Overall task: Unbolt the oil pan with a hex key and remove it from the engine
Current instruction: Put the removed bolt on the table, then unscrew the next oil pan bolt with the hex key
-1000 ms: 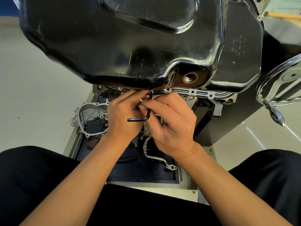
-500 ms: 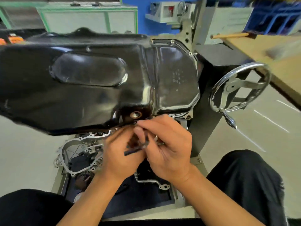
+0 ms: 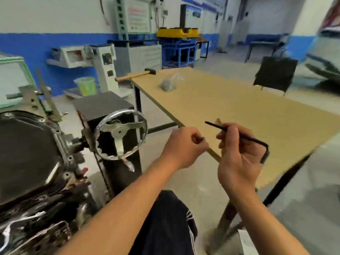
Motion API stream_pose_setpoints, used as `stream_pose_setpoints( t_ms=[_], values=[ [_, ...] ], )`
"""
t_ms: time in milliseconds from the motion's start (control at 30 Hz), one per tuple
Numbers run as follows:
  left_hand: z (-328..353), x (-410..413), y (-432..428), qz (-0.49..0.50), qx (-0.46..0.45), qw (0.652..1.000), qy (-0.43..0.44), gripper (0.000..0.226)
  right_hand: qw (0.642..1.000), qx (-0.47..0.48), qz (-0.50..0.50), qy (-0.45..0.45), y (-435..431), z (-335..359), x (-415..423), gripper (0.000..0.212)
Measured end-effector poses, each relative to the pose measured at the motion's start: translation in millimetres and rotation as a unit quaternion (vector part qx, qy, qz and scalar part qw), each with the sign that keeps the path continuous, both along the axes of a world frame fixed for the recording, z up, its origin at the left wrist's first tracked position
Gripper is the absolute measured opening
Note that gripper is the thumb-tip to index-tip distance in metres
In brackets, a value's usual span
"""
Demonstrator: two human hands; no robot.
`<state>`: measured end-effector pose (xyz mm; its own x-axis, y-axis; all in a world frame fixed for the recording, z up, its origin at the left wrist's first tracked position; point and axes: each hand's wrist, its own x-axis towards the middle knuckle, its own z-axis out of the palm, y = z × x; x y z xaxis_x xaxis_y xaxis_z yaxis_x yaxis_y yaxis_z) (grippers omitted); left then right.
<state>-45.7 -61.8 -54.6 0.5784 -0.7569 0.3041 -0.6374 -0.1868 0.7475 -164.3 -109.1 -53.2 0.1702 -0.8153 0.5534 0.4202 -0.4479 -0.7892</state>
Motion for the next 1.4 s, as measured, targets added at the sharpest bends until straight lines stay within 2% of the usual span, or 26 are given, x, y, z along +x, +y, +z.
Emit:
stream_pose_setpoints(
  t_ms=[167,233,333,400,467,533,667,800,867,1000,1100,1133,1200,1300,1400],
  values=[
    [-10.0,-3.3,-115.4,0.017,0.135,0.989,0.065,0.022,0.991,0.036,-0.073,0.106,-75.2,-26.6,-43.4,0.026],
    [-16.5,0.2,-143.1,0.050,0.173,0.982,0.060,0.023,0.987,0.054,-0.087,0.121,-92.4,-34.9,-52.1,0.025],
    [-18.9,8.1,-166.2,0.087,0.192,0.977,0.022,0.021,0.983,0.052,-0.089,0.152,-105.6,-41.0,-53.4,0.025],
    [-19.9,13.0,-171.9,0.093,0.200,0.975,0.007,0.029,0.980,0.061,-0.070,0.174,-112.2,-42.5,-48.8,0.025],
    [-21.5,16.0,-169.9,0.086,0.187,0.978,0.016,0.035,0.977,0.078,-0.044,0.194,-118.4,-41.8,-41.7,0.024],
    [-21.7,14.6,-157.0,0.058,0.149,0.986,0.039,0.029,0.975,0.084,-0.030,0.205,-120.3,-40.2,-35.9,0.024],
    [-20.8,5.2,-104.7,-0.010,0.058,0.994,0.093,0.015,0.979,0.076,-0.016,0.189,-103.3,-37.2,-24.1,0.029],
    [-12.8,-4.0,-17.8,-0.119,0.008,0.993,0.027,0.032,0.980,0.022,0.056,0.189,-60.1,-25.0,-4.8,0.031],
    [-7.1,-5.3,32.0,-0.136,0.000,0.991,-0.004,0.030,0.973,-0.018,0.099,0.207,-29.0,-14.5,6.2,0.034],
    [-4.5,-2.1,136.9,-0.040,-0.061,0.996,-0.054,0.025,0.936,-0.135,0.231,0.228,52.5,2.4,22.3,0.034],
    [-9.5,2.3,219.0,0.082,-0.118,0.983,-0.117,0.037,0.921,-0.214,0.282,0.161,118.5,7.2,30.4,0.023],
    [-12.5,1.7,245.2,0.121,-0.141,0.973,-0.139,0.034,0.923,-0.230,0.281,0.127,139.8,7.2,34.0,0.017],
    [-21.8,-4.7,294.4,0.176,-0.177,0.953,-0.172,0.010,0.925,-0.251,0.281,0.058,182.5,3.6,43.9,0.011],
    [-28.0,-9.1,356.9,0.270,-0.169,0.931,-0.176,0.019,0.907,-0.276,0.317,-0.007,244.8,-10.6,63.2,0.010],
    [-37.7,-6.2,405.8,0.307,-0.119,0.925,-0.191,0.026,0.864,-0.309,0.397,-0.021,292.6,-32.9,81.1,0.009]
  ],
)
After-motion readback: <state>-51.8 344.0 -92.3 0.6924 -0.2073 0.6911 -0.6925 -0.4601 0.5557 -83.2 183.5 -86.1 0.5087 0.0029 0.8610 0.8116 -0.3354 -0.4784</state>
